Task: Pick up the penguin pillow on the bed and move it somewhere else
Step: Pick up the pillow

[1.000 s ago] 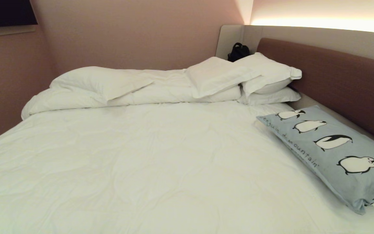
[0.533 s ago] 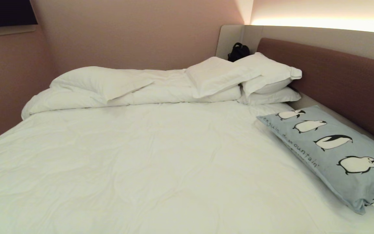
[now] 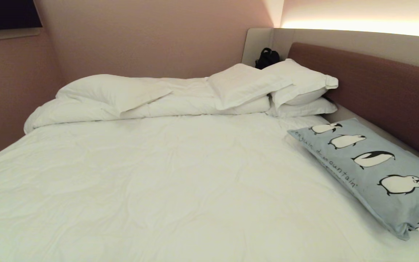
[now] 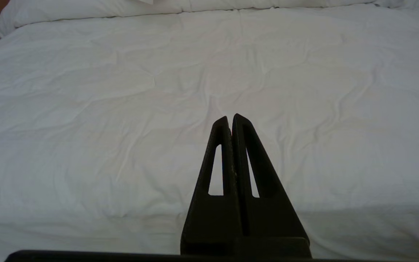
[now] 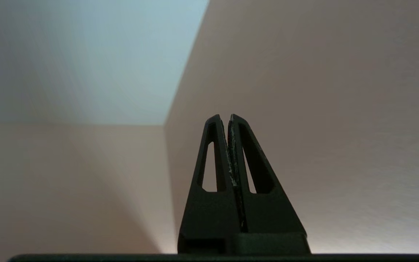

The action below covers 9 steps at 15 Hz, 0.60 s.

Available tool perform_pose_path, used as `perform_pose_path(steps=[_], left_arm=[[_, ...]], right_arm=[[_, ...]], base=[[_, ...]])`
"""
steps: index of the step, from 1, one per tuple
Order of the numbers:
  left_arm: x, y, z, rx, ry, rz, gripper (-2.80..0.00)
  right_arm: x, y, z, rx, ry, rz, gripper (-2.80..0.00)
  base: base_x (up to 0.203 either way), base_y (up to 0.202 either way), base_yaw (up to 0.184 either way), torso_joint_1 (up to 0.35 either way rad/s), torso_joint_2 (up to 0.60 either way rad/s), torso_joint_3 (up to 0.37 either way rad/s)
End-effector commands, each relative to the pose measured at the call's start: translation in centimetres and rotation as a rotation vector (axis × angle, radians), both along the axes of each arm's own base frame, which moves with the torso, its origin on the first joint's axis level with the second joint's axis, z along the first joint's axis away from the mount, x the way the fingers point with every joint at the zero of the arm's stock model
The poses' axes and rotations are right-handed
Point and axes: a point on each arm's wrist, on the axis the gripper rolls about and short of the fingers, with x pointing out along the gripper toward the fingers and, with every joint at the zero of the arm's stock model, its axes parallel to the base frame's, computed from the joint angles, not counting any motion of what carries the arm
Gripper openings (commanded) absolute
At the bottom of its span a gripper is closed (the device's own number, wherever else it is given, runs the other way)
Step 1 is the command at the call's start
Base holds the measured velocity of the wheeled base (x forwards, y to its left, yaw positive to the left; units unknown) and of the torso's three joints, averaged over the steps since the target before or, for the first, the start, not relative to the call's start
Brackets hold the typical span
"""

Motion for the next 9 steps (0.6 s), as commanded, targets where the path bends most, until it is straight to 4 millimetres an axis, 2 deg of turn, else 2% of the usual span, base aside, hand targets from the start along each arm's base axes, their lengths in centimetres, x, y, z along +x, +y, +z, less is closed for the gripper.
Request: perform_pose_path(steps=[1, 9], left_arm=[[0.0, 0.0, 0.0, 0.0, 0.0, 0.001, -2.8], [0.0, 0.0, 0.0, 0.0, 0.0, 0.001, -2.8]], right_arm=[[1.3, 0.3, -0.6, 0.083, 0.136, -0.251, -2.8], [6.5, 2.1, -4.3, 0.243, 0.596, -0.122, -2.8]], base=[[0.0, 0.0, 0.0, 0.0, 0.0, 0.0], [0.0, 0.0, 0.0, 0.0, 0.0, 0.0]])
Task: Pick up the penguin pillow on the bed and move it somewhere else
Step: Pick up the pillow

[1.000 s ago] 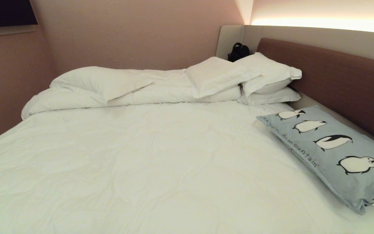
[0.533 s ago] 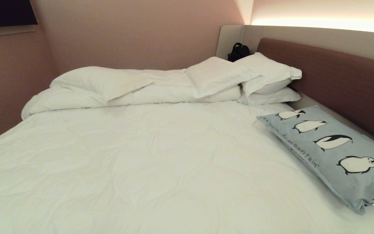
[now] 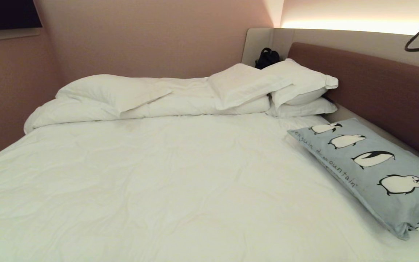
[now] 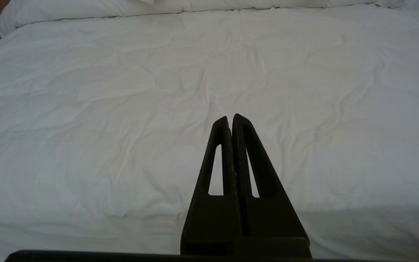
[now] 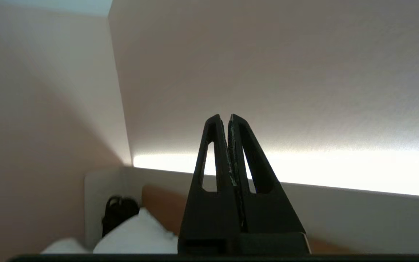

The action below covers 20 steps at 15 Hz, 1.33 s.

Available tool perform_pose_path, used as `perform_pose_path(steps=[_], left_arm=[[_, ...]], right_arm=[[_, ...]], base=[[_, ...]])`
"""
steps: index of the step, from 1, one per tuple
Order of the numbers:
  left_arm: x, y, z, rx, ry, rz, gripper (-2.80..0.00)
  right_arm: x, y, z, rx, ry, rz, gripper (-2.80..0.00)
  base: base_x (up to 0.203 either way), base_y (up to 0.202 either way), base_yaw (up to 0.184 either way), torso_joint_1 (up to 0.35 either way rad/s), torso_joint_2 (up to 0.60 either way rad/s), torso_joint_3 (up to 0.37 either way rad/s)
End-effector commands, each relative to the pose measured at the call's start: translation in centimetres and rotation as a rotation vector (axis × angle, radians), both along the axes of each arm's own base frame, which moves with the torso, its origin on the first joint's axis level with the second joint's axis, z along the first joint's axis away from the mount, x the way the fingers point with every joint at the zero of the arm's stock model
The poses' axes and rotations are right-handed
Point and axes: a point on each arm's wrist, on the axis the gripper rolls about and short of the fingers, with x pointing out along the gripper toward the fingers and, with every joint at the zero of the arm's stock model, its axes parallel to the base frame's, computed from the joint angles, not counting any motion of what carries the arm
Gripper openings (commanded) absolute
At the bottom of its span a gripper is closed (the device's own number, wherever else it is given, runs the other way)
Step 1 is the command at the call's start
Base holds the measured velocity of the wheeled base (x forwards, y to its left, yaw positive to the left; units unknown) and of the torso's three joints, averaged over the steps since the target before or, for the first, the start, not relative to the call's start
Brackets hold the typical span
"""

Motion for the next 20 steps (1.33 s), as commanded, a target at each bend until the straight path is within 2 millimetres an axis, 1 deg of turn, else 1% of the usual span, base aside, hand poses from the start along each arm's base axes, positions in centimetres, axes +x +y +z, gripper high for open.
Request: perform_pose_path(steps=[1, 5, 6, 7, 9, 11, 13, 14, 16, 18, 20], left_arm=[[0.0, 0.0, 0.0, 0.0, 0.0, 0.001, -2.8], [0.0, 0.0, 0.0, 0.0, 0.0, 0.001, -2.8], [0.0, 0.0, 0.0, 0.0, 0.0, 0.001, -2.8], [0.0, 0.0, 0.0, 0.0, 0.0, 0.001, -2.8], [0.0, 0.0, 0.0, 0.0, 0.0, 0.001, -2.8], [0.0, 0.0, 0.0, 0.0, 0.0, 0.001, -2.8], [0.0, 0.0, 0.0, 0.0, 0.0, 0.001, -2.8], [0.0, 0.0, 0.0, 0.0, 0.0, 0.001, -2.8], [0.0, 0.0, 0.0, 0.0, 0.0, 0.001, -2.8], [0.0, 0.0, 0.0, 0.0, 0.0, 0.001, -2.8], [0.0, 0.0, 0.0, 0.0, 0.0, 0.001, -2.8]], right_arm=[[2.4, -0.1, -2.5, 0.125, 0.278, 0.068, -2.8], [3.4, 0.2, -4.1, 0.322, 0.498, 0.28, -2.8], [4.0, 0.1, -4.8, 0.372, 0.57, 0.335, -2.8], [4.7, -0.2, -6.0, 0.41, 0.647, 0.375, -2.8], [5.9, -1.4, -8.3, 0.467, 0.74, 0.37, -2.8], [6.5, -2.2, -10.1, 0.526, 0.819, 0.352, -2.8], [6.9, -3.4, -12.1, 0.613, 0.89, 0.328, -2.8], [6.9, -4.1, -12.8, 0.656, 0.911, 0.327, -2.8], [6.1, -5.4, -13.9, 0.75, 0.972, 0.387, -2.8], [5.0, -6.1, -14.9, 0.85, 1.065, 0.422, -2.8], [3.6, -6.5, -15.9, 0.97, 1.167, 0.41, -2.8]], base=[[0.0, 0.0, 0.0, 0.0, 0.0, 0.0], [0.0, 0.0, 0.0, 0.0, 0.0, 0.0], [0.0, 0.0, 0.0, 0.0, 0.0, 0.0], [0.0, 0.0, 0.0, 0.0, 0.0, 0.0], [0.0, 0.0, 0.0, 0.0, 0.0, 0.0], [0.0, 0.0, 0.0, 0.0, 0.0, 0.0], [0.0, 0.0, 0.0, 0.0, 0.0, 0.0], [0.0, 0.0, 0.0, 0.0, 0.0, 0.0], [0.0, 0.0, 0.0, 0.0, 0.0, 0.0], [0.0, 0.0, 0.0, 0.0, 0.0, 0.0], [0.0, 0.0, 0.0, 0.0, 0.0, 0.0]])
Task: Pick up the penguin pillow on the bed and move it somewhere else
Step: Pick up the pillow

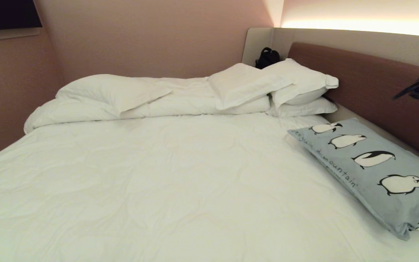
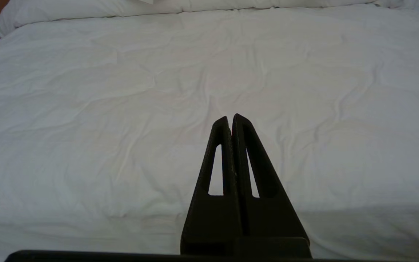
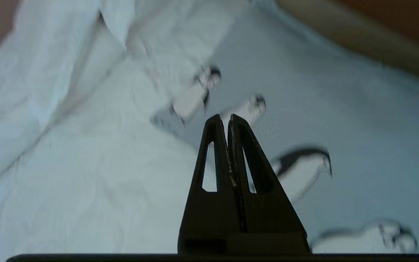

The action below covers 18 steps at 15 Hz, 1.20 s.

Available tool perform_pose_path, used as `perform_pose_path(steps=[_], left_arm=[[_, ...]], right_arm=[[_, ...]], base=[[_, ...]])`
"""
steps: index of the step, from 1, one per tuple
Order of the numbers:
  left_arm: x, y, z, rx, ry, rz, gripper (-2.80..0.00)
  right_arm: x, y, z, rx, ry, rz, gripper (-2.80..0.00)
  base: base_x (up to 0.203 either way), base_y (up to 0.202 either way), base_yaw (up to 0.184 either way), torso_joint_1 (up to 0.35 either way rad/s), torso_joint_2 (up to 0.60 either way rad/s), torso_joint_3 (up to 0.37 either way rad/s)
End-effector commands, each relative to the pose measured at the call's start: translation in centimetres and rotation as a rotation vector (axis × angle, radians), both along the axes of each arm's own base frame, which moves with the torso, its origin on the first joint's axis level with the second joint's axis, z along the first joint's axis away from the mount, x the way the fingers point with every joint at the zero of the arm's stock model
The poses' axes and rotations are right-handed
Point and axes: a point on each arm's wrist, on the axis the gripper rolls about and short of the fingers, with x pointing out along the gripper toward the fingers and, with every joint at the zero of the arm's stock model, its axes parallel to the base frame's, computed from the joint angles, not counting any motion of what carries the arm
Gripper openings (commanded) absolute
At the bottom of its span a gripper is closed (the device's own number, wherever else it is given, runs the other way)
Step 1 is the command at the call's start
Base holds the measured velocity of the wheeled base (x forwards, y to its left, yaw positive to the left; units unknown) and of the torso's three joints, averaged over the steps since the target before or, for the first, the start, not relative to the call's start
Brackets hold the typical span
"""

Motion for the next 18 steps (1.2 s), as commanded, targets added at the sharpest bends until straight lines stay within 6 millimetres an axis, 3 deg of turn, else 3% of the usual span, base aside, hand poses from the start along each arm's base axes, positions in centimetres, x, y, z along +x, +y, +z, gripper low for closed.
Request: perform_pose_path(steps=[1, 4, 7, 14, 18], left_arm=[[0.0, 0.0, 0.0, 0.0, 0.0, 0.001, -2.8], [0.0, 0.0, 0.0, 0.0, 0.0, 0.001, -2.8], [0.0, 0.0, 0.0, 0.0, 0.0, 0.001, -2.8], [0.0, 0.0, 0.0, 0.0, 0.0, 0.001, -2.8], [0.0, 0.0, 0.0, 0.0, 0.0, 0.001, -2.8]], right_arm=[[-2.9, 0.3, -3.4, 0.243, 0.372, 0.03, -2.8], [-5.8, 0.2, -3.9, 0.361, 0.426, 0.089, -2.8], [-8.1, 0.3, -5.7, 0.47, 0.475, 0.147, -2.8], [-12.1, -1.9, -13.4, 0.516, 0.597, 0.118, -2.8], [-14.1, -1.7, -17.9, 0.475, 0.592, 0.123, -2.8]], base=[[0.0, 0.0, 0.0, 0.0, 0.0, 0.0], [0.0, 0.0, 0.0, 0.0, 0.0, 0.0], [0.0, 0.0, 0.0, 0.0, 0.0, 0.0], [0.0, 0.0, 0.0, 0.0, 0.0, 0.0], [0.0, 0.0, 0.0, 0.0, 0.0, 0.0]])
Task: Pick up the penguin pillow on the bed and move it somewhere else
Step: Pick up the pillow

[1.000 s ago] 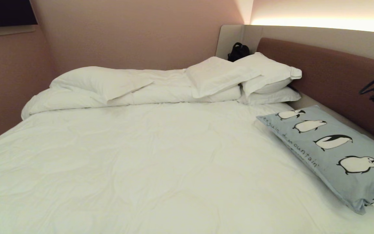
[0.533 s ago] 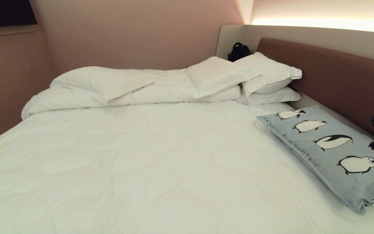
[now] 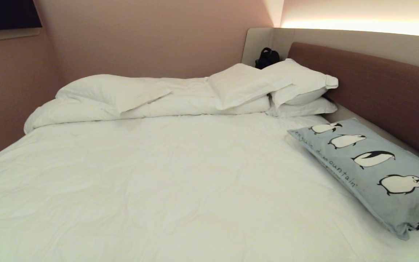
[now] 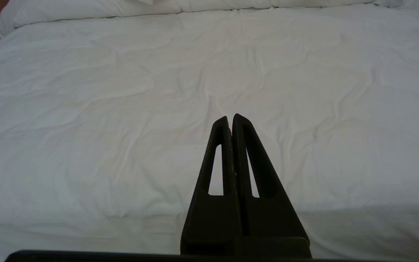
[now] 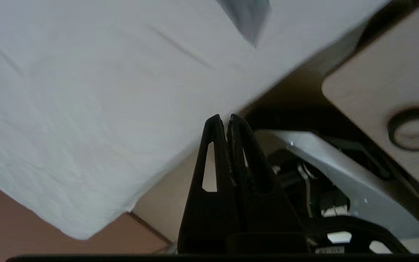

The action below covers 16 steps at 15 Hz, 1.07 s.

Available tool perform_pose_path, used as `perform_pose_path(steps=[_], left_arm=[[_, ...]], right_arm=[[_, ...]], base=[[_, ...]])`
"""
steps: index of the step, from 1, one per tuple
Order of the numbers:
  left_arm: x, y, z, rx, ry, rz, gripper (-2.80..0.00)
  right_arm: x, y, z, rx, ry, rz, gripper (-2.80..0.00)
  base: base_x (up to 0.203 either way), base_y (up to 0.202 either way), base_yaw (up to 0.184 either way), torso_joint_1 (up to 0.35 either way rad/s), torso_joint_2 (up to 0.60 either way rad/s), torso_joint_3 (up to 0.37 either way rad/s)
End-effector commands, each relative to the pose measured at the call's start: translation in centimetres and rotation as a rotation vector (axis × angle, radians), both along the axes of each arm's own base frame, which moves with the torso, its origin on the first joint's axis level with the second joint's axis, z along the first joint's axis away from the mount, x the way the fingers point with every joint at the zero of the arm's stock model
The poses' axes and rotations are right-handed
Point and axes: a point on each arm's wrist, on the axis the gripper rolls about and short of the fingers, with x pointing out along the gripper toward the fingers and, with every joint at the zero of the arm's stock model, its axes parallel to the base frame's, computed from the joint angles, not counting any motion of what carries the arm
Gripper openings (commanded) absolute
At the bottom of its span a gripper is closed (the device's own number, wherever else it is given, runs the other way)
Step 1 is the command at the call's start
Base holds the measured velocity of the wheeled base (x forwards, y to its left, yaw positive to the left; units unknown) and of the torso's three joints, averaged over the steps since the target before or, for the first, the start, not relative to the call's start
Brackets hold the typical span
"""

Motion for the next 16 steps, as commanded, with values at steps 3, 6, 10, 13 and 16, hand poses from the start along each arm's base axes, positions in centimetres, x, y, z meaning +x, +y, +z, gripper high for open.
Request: perform_pose_path(steps=[3, 6, 10, 13, 16], left_arm=[[0.0, 0.0, 0.0, 0.0, 0.0, 0.001, -2.8], [0.0, 0.0, 0.0, 0.0, 0.0, 0.001, -2.8], [0.0, 0.0, 0.0, 0.0, 0.0, 0.001, -2.8], [0.0, 0.0, 0.0, 0.0, 0.0, 0.001, -2.8], [0.0, 0.0, 0.0, 0.0, 0.0, 0.001, -2.8]], right_arm=[[-0.4, -0.8, -1.2, -0.215, -0.236, -0.003, -2.8], [-1.7, -1.2, -1.0, -0.225, -0.244, -0.038, -2.8], [-2.6, -2.4, -1.3, -0.236, -0.272, -0.011, 0.0], [-2.7, -3.6, -3.0, -0.222, -0.309, 0.068, 0.0], [-2.1, -4.3, -5.4, -0.228, -0.309, 0.16, 0.0]], base=[[0.0, 0.0, 0.0, 0.0, 0.0, 0.0], [0.0, 0.0, 0.0, 0.0, 0.0, 0.0], [0.0, 0.0, 0.0, 0.0, 0.0, 0.0], [0.0, 0.0, 0.0, 0.0, 0.0, 0.0], [0.0, 0.0, 0.0, 0.0, 0.0, 0.0]])
